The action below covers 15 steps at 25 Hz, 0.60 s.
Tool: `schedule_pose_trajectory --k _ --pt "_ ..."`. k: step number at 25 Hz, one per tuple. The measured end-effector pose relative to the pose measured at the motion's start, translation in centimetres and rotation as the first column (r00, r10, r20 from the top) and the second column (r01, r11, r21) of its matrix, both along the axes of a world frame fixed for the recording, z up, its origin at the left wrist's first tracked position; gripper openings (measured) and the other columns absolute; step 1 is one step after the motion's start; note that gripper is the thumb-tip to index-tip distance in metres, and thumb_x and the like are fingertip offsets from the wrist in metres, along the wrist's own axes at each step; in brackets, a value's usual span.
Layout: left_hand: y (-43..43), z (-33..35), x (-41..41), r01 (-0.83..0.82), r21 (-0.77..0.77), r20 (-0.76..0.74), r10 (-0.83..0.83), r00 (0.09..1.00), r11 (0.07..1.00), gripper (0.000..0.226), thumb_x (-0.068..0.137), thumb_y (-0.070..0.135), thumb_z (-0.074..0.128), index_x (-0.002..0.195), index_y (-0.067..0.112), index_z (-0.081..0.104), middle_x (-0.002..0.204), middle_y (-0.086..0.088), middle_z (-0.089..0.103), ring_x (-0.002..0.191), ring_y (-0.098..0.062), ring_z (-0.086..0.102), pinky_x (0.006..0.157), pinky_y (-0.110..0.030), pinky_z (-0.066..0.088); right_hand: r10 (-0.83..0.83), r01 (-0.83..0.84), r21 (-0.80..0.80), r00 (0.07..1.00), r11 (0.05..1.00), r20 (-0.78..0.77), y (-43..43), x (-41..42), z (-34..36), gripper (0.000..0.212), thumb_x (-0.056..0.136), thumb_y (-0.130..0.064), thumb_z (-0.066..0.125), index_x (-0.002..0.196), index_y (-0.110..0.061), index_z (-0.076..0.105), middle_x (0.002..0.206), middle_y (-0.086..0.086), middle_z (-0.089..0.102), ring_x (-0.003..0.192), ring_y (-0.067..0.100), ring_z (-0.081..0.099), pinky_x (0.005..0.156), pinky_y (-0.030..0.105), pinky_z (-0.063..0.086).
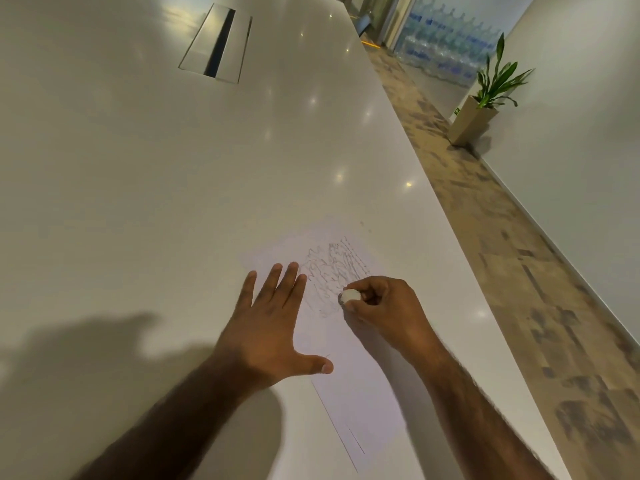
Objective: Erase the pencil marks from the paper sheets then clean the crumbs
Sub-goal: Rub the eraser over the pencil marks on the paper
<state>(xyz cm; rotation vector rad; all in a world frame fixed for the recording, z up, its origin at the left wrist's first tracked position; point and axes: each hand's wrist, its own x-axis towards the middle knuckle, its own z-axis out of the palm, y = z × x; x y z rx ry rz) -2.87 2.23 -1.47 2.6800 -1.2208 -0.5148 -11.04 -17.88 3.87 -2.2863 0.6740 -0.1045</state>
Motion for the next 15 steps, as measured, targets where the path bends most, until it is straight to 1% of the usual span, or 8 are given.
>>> schedule_pose_trajectory --k 1,3,5,6,9,11,13,15 --pt "0.0 -0.1 -0.1 -0.001 0.011 -0.002 0.001 1.0 1.0 0.132 0.054 0.109 0.007 0.137 0.026 -0.053 0.151 0.004 -0.057 0.143 -0.019 -0.05 0.121 -0.056 -0.023 0.001 -0.001 -0.006 0.999 1.0 0.032 0.5 -0.3 0.0 0.009 0.084 -0.02 0.082 0.091 -0.025 0.078 0.086 -0.013 0.076 0.08 0.006 0.071 0.074 0.024 0.06" --pt "-0.1 -0.2 -0.2 -0.008 0.033 0.006 0.008 1.0 0.999 0.134 0.049 0.11 0.003 0.135 0.026 -0.054 0.151 0.002 -0.057 0.142 -0.02 -0.051 0.121 -0.056 -0.023 0.094 -0.092 -0.043 0.994 0.995 0.053 2.3 -1.1 -0.5 0.016 0.082 -0.024 0.082 0.08 -0.033 0.069 0.08 -0.014 0.072 0.076 0.002 0.067 0.064 0.015 0.054" --pt "-0.2 -0.3 -0.3 -0.013 0.042 0.022 0.013 1.0 0.999 0.14 0.047 0.112 0.004 0.142 0.023 -0.05 0.151 0.001 -0.057 0.141 -0.02 -0.052 0.12 -0.056 -0.024 0.215 -0.216 -0.12 0.976 0.969 -0.015 4.6 -1.8 -1.1 0.02 0.084 -0.029 0.079 0.078 -0.036 0.061 0.078 -0.016 0.068 0.075 0.003 0.066 0.061 0.013 0.053" --pt "-0.3 -0.3 -0.3 -0.016 0.041 0.023 0.015 1.0 0.999 0.142 0.047 0.112 0.004 0.144 0.023 -0.049 0.151 0.001 -0.057 0.14 -0.02 -0.053 0.12 -0.056 -0.026 0.229 -0.231 -0.157 0.973 0.96 -0.028 4.9 -1.7 -1.2 0.017 0.086 -0.029 0.076 0.081 -0.034 0.06 0.078 -0.015 0.067 0.071 0.006 0.066 0.061 0.015 0.054" --pt "-0.4 -0.2 -0.2 -0.02 0.057 0.001 0.02 1.0 0.998 0.14 0.049 0.113 0.008 0.139 0.024 -0.053 0.148 0.001 -0.061 0.139 -0.022 -0.054 0.119 -0.058 -0.025 0.096 -0.09 -0.208 0.995 0.974 0.018 2.2 -1.0 -0.3 0.01 0.094 -0.019 0.067 0.1 -0.024 0.06 0.071 -0.01 0.062 0.061 0.006 0.058 0.062 0.023 0.049" --pt "-0.4 -0.2 -0.2 -0.016 0.06 0.0 0.016 1.0 0.998 0.138 0.049 0.112 0.01 0.135 0.025 -0.055 0.147 0.001 -0.061 0.14 -0.023 -0.052 0.12 -0.059 -0.023 0.055 -0.05 -0.179 0.998 0.983 0.025 1.6 -1.1 0.2 0.009 0.096 -0.024 0.065 0.101 -0.027 0.058 0.067 -0.011 0.06 0.057 0.004 0.056 0.06 0.021 0.046" --pt "-0.3 -0.3 -0.2 -0.016 0.036 0.019 0.015 1.0 0.999 0.138 0.051 0.112 0.008 0.137 0.024 -0.053 0.151 0.001 -0.058 0.142 -0.022 -0.051 0.121 -0.057 -0.023 0.212 -0.204 -0.189 0.977 0.961 0.024 3.9 -1.8 -0.6 0.012 0.097 -0.033 0.061 0.089 -0.034 0.052 0.069 -0.01 0.062 0.059 0.005 0.058 0.057 0.026 0.048" --pt "-0.2 -0.4 -0.3 -0.015 0.022 0.043 0.014 0.999 1.0 0.132 0.058 0.107 0.008 0.143 0.023 -0.049 0.155 0.0 -0.053 0.142 -0.021 -0.05 0.121 -0.056 -0.023 0.376 -0.362 -0.302 0.927 0.882 -0.013 6.1 -2.7 -1.6 0.016 0.097 -0.041 0.052 0.084 -0.036 0.044 0.072 -0.011 0.062 0.063 0.007 0.059 0.055 0.026 0.049"
